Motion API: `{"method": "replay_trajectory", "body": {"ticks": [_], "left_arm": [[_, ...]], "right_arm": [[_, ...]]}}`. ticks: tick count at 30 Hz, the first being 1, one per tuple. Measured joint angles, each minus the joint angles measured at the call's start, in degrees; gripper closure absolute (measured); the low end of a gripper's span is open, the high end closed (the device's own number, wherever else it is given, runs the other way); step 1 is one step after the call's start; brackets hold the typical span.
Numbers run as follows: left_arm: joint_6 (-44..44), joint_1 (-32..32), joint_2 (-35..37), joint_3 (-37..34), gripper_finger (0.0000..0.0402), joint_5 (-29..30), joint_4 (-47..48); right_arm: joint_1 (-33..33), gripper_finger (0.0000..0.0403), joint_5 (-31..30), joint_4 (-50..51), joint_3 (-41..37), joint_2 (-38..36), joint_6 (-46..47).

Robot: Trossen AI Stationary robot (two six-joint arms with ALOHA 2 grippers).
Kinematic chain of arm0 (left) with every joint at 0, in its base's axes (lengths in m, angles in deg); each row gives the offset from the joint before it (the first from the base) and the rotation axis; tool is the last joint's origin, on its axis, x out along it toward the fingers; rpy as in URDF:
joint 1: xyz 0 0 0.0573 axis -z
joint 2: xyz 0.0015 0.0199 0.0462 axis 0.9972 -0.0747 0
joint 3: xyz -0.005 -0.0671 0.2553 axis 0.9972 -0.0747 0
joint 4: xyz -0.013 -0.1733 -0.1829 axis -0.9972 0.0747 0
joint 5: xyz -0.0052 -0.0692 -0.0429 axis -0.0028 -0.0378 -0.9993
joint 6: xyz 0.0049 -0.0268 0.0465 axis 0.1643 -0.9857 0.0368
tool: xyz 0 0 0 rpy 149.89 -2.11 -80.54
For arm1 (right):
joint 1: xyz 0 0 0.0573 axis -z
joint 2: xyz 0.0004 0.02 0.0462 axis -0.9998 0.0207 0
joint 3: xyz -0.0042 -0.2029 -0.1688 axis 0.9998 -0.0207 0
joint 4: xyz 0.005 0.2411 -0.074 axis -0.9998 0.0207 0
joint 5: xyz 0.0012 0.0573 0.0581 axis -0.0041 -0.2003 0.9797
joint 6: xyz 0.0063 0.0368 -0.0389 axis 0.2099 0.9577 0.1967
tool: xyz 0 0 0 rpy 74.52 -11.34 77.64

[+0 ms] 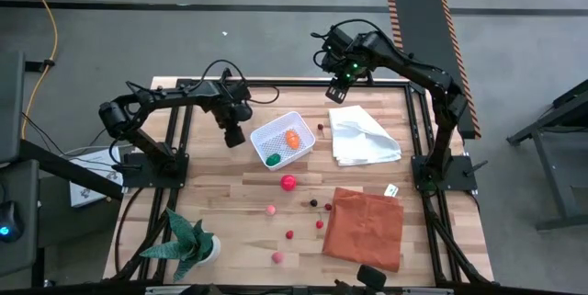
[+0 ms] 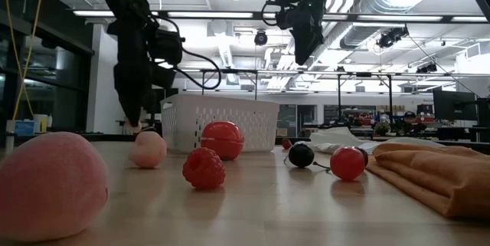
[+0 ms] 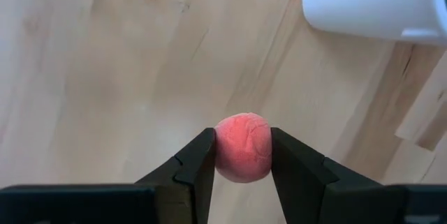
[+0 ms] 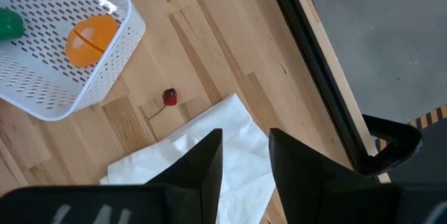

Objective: Pick and placing Produce into tupperware
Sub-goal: Put the top apricot in the basket

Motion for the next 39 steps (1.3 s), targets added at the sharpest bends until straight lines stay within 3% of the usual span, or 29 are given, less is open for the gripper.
{"method": "replay_trajectory", "body": {"ticks": [13, 29, 39], "left_arm": [[-1.1, 0.0, 0.0, 1.0, 0.0284, 0.0, 2.1], [0.1, 0.0, 0.1, 13.9, 0.0284, -0.1, 11.9], [0.0, 0.4, 0.1, 19.4, 0.0284, -9.8, 14.8]], "right_arm": [[0.0, 0.0295, 0.0, 0.0, 0.0, 0.0, -0.3], [0.0, 0.0295, 0.0, 0.0, 0.0, 0.0, -0.3], [0.0, 0.0295, 0.0, 0.0, 0.0, 0.0, -0.8]]}}
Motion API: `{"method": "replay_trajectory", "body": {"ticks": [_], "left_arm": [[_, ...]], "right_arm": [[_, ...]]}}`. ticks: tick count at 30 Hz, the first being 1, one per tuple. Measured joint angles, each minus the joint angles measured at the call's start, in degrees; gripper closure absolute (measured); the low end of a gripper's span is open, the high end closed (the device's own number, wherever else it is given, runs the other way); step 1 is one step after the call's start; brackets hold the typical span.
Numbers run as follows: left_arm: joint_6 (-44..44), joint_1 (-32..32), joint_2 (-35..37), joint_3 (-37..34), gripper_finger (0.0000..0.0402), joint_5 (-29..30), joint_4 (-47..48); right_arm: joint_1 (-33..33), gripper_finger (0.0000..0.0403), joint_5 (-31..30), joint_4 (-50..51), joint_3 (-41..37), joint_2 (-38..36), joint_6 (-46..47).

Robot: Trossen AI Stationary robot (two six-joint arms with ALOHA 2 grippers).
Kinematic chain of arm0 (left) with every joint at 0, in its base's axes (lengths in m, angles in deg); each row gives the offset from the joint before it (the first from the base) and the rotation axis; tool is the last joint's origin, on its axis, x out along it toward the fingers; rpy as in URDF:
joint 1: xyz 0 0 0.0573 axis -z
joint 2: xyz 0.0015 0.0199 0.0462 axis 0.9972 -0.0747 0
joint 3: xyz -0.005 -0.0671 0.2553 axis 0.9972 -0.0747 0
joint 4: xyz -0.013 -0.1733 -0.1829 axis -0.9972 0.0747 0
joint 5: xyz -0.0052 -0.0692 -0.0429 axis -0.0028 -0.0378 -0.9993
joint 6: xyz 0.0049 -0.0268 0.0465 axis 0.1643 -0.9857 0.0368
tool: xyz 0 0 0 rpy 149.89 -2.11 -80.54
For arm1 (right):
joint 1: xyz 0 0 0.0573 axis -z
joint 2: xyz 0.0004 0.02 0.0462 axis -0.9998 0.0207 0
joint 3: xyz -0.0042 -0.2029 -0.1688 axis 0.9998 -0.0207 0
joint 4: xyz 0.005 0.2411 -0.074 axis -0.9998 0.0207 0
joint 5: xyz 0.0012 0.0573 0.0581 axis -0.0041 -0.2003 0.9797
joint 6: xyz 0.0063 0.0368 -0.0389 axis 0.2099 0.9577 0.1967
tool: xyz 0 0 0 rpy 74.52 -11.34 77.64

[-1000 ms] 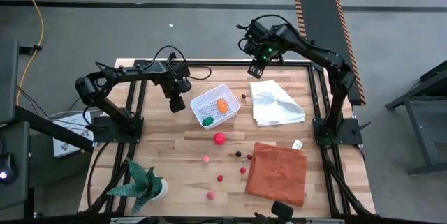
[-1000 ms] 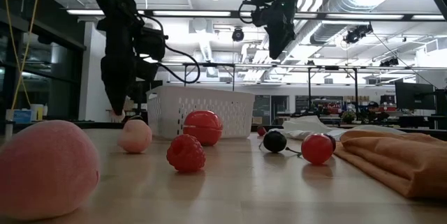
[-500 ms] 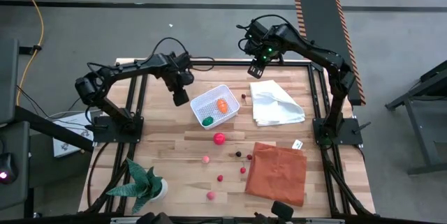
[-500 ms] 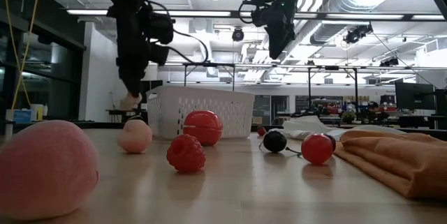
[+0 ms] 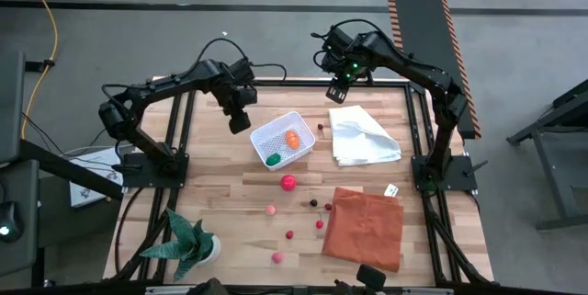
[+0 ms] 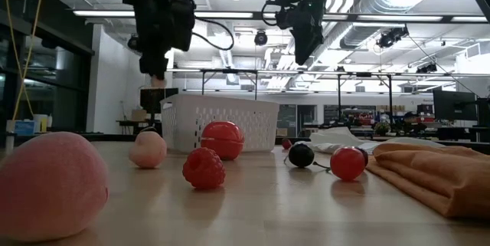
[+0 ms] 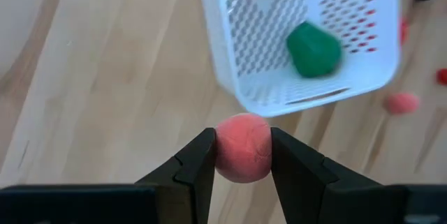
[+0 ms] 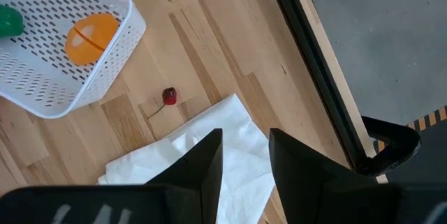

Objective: Pick and placing Produce into tupperware
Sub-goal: Put the top apricot in the basket

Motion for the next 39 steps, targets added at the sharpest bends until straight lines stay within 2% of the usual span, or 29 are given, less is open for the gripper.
{"method": "replay_trajectory", "body": {"ticks": [6, 17, 21, 24, 39], "left_arm": [[0.0, 4.7, 0.0, 2.3, 0.0284, -0.4, -1.7], [-4.2, 17.5, 0.0, 2.4, 0.0284, -0.2, -13.3], [-4.5, 20.6, -0.1, 2.4, 0.0284, 5.4, -15.8], [-4.5, 21.6, -0.8, 2.3, 0.0284, 9.3, -16.5], [-4.6, 21.8, -10.2, 2.3, 0.0284, 14.8, -17.2]], "right_arm": [[0.0, 0.0295, 0.0, 0.0, 0.0, 0.0, 0.0], [0.0, 0.0295, 0.0, 0.0, 0.0, 0.0, 0.0], [0.0, 0.0295, 0.0, 0.2, 0.0, 0.0, 0.0], [0.1, 0.0295, 0.0, 0.4, 0.0, 0.0, 0.0], [5.0, 0.0295, 0.0, 2.8, 0.0, 0.0, -0.9]]}}
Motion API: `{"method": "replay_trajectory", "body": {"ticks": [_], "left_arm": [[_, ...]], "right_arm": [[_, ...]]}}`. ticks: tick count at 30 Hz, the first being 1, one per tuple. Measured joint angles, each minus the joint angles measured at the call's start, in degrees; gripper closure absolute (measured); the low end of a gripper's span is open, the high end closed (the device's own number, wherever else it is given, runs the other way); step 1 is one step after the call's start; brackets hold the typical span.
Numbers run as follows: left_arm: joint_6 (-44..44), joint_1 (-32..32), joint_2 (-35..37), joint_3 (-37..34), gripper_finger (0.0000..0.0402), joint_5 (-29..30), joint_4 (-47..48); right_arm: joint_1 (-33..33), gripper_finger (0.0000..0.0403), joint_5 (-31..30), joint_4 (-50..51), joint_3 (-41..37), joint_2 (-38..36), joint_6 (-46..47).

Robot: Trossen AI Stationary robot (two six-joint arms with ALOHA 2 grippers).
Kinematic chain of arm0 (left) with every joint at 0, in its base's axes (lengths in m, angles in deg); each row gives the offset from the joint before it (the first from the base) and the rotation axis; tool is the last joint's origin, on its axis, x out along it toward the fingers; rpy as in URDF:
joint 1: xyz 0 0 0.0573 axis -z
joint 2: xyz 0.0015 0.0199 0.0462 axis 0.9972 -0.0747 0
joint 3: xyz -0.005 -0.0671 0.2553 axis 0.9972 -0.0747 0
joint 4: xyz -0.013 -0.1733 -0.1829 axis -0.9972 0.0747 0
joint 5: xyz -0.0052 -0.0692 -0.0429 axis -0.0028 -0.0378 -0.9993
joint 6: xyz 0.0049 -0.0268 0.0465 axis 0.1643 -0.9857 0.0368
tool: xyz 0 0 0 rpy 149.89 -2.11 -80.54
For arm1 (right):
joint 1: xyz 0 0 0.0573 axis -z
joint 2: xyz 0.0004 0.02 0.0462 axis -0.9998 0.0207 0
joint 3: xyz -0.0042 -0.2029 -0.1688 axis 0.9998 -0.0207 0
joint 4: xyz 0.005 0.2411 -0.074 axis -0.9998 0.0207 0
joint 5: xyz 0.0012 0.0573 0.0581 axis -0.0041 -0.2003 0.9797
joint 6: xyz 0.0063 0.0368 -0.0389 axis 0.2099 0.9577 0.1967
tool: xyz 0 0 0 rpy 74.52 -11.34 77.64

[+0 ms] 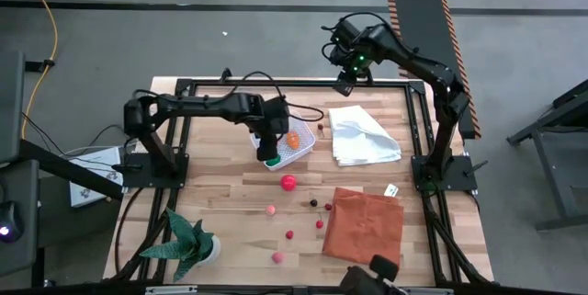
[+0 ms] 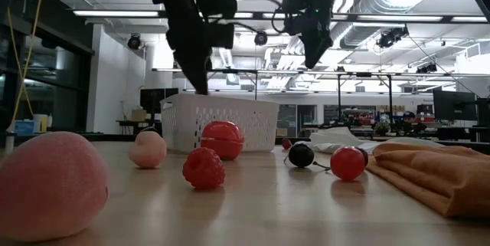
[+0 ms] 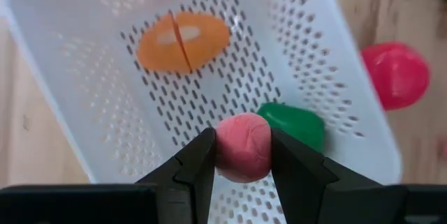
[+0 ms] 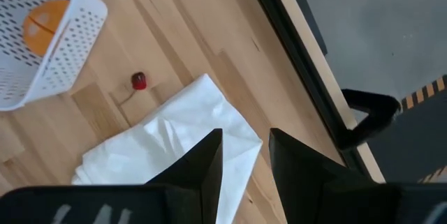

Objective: Pick and placing Produce into tupperware
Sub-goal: Put the top apricot in the basket, then put the black cherry in the basket

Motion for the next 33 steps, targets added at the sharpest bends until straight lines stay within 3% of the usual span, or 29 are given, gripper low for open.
{"method": "replay_trajectory", "body": {"ticks": [10, 22, 26, 33], "left_arm": [[0.0, 0.0, -2.5, 0.0, 0.0282, 2.9, -0.5], [-1.4, 0.0, -2.5, 0.0, 0.0200, 4.0, -0.7], [-1.4, 0.0, -2.5, 0.0, 0.0203, 4.1, -0.3], [-1.4, 0.0, -1.6, 0.0, 0.0243, 4.1, 2.8]], "right_arm": [[1.6, 0.0295, 0.0, 1.9, 0.0, 0.0, -1.7], [2.2, 0.0295, 0.0, 2.4, 0.0, -0.2, -3.2], [2.2, 0.0295, 0.0, 2.5, 0.0, -0.2, -3.6], [2.3, 0.0295, 0.0, 2.9, 0.0, -0.2, -4.6]]}}
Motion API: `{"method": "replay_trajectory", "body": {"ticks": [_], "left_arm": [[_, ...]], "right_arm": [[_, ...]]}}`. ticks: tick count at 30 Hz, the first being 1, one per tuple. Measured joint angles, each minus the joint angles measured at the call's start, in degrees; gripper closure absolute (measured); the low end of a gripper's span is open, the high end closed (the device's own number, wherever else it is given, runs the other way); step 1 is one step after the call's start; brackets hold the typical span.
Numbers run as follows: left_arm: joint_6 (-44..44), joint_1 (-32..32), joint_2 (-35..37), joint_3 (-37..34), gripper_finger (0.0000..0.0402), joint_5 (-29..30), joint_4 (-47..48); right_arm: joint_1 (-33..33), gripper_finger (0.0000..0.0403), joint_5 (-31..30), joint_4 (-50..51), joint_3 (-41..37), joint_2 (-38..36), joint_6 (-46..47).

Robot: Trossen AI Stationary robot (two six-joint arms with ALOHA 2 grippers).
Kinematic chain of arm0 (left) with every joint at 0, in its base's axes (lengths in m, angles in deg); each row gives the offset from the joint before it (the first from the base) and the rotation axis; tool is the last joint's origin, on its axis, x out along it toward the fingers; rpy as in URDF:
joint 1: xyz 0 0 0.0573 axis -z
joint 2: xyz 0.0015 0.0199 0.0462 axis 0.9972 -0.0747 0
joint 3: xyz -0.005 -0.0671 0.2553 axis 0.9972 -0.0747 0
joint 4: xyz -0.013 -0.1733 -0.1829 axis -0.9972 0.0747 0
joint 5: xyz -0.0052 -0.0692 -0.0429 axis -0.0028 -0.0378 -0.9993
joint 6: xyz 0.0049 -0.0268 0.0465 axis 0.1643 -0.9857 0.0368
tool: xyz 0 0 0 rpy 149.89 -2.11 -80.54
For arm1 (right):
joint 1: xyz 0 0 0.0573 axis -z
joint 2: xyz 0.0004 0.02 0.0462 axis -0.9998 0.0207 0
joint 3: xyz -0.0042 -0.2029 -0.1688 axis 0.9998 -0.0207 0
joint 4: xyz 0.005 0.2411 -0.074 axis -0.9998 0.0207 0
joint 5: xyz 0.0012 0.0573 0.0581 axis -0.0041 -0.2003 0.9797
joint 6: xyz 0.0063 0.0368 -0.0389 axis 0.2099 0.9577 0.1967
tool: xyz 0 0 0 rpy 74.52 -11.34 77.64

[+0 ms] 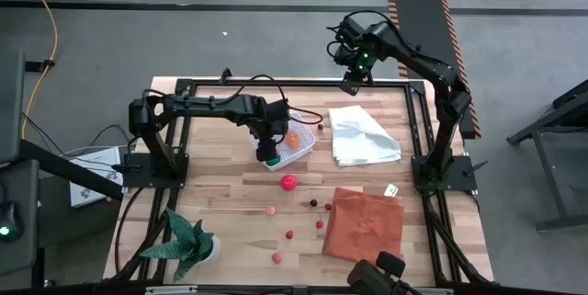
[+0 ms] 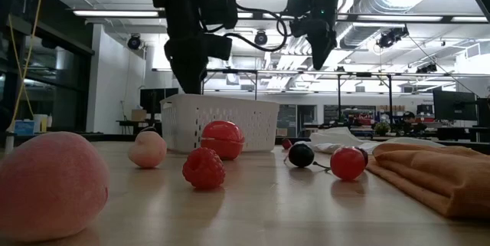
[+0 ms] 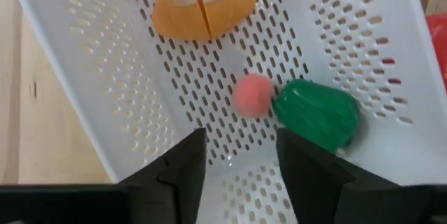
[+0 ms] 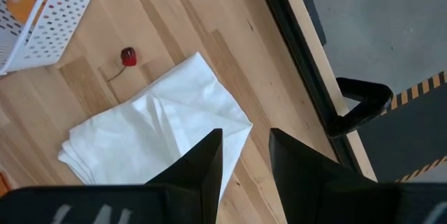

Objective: Pick and placing Produce into tupperware
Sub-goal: Put the black cherry in the basket

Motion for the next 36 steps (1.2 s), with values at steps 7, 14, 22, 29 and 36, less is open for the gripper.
{"method": "replay_trajectory", "body": {"ticks": [7, 14, 22, 29, 36], "left_arm": [[0.0, 0.0, 2.5, 0.0, 0.0292, -1.5, 4.9], [-1.7, 0.1, 8.0, 0.0, 0.0339, -2.8, 5.7], [-5.1, 0.1, 14.8, 0.0, 0.0379, -5.2, 7.2], [-7.6, 2.7, 16.8, 0.0, 0.0383, -7.2, 11.8], [-8.9, 9.1, 16.7, 0.0, 0.0396, -7.4, 14.6]], "right_arm": [[0.4, 0.0295, 0.4, 0.8, 0.0, -0.1, -0.2], [-0.2, 0.0295, 2.6, 2.1, 0.0, -2.4, -0.3], [-4.6, 0.0295, 6.9, 2.5, 0.0, -7.4, 3.4], [-12.0, 0.0295, 7.0, 2.5, 0.0, -9.9, 7.6], [-18.9, 0.0295, 6.4, 2.5, 0.0, -10.0, 12.1]]}}
